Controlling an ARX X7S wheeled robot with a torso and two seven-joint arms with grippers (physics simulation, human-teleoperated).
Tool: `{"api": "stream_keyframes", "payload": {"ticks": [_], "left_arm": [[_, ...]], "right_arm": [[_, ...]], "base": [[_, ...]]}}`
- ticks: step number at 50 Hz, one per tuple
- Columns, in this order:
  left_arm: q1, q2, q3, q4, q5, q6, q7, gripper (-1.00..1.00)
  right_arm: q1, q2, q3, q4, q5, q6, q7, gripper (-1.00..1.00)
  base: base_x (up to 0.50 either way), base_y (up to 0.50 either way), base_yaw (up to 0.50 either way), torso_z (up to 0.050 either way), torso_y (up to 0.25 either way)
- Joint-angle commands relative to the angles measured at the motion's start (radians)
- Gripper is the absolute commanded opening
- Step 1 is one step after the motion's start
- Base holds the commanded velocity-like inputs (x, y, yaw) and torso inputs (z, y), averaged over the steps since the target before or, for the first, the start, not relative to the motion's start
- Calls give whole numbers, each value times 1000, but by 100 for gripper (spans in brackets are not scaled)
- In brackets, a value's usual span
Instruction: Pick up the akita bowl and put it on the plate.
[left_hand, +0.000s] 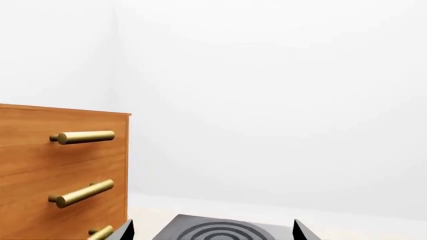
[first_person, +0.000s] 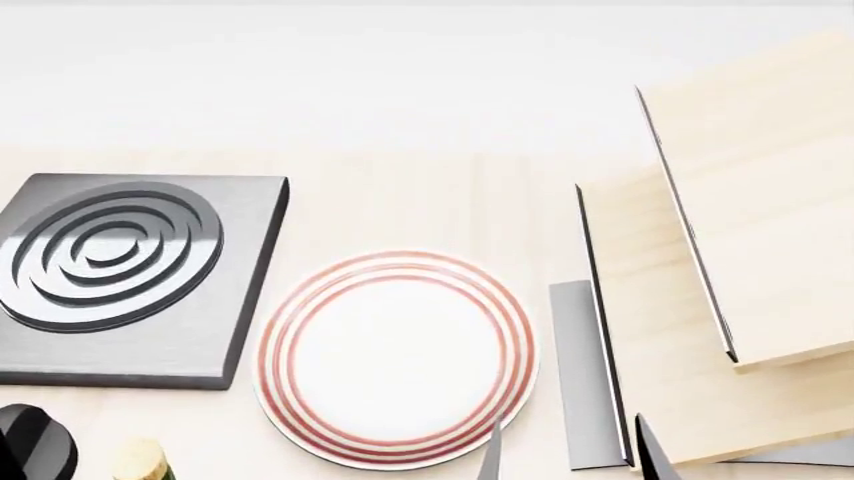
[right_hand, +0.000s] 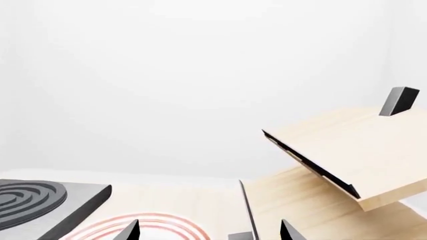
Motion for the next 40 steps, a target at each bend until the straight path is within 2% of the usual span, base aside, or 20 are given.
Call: {"api": "stream_keyframes", "payload": {"ticks": [1,18,29,40], "left_arm": [[-4,-5,4,-5,-2,-3,-3,100],[-14,-43,-29,14,3,-70,-22,100],[29,-99,-135,71,1,-169,-65,100],[85,-124,-214,109,3,-197,-91,100]], "right_arm": [[1,2,-5,5,3,-5,3,100],[1,7,-10,15,1,-17,8,100],[14,7,-12,21,7,-8,11,100],[21,9,-14,29,9,-5,15,100]], "base": [[0,0,0,0,0],[0,0,0,0,0],[0,0,0,0,0],[0,0,0,0,0]]}}
